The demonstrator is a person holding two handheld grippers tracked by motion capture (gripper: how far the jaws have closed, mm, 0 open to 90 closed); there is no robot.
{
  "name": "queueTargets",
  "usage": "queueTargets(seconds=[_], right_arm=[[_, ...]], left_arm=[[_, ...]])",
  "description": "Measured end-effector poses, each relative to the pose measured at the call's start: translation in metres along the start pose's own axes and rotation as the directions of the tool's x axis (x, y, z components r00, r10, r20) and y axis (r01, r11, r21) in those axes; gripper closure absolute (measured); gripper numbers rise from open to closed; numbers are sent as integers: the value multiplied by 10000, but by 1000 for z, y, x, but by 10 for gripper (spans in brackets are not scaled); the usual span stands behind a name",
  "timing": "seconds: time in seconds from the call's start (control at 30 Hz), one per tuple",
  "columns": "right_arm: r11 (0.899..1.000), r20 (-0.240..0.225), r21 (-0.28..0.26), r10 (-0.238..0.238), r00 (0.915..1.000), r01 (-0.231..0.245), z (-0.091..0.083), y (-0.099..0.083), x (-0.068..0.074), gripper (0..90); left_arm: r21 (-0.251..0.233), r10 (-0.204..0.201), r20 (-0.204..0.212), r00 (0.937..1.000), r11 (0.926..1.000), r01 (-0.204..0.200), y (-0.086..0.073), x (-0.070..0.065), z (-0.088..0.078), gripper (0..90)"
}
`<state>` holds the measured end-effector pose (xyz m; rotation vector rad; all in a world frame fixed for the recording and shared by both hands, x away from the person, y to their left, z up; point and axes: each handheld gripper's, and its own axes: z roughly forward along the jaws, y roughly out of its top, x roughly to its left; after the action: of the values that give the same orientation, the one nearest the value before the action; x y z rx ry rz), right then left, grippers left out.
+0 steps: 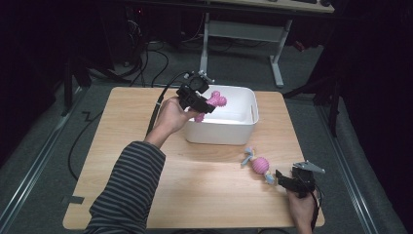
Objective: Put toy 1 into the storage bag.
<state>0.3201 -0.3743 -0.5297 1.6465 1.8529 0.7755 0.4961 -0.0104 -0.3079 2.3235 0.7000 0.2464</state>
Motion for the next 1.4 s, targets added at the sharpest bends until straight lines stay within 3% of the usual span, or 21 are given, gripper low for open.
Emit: queueTargets(seconds=[0.2,0.33,0.53,0.8,1.4], right_arm=[[10000,1,-4,5,10000,-5,0,0,0,288],[10000,2,0,20,10000,-20,0,0,0,288],[10000,2,-18,-28,10000,28,0,0,0,289],[10000,-20,-13,-23,10000,23,0,0,0,289],[10000,-76,26,-86,9999,87,0,1,1,289]], left_arm=[[-28,-152,-36,9999,9999,152,6,6,10,591],[230,109,-133,9999,9997,-106,8,5,20,590],[194,323,-79,9994,9993,-321,12,4,35,588],[316,394,-151,9991,9987,-389,12,6,53,587],[410,233,-411,9989,9989,-216,12,10,84,585]])
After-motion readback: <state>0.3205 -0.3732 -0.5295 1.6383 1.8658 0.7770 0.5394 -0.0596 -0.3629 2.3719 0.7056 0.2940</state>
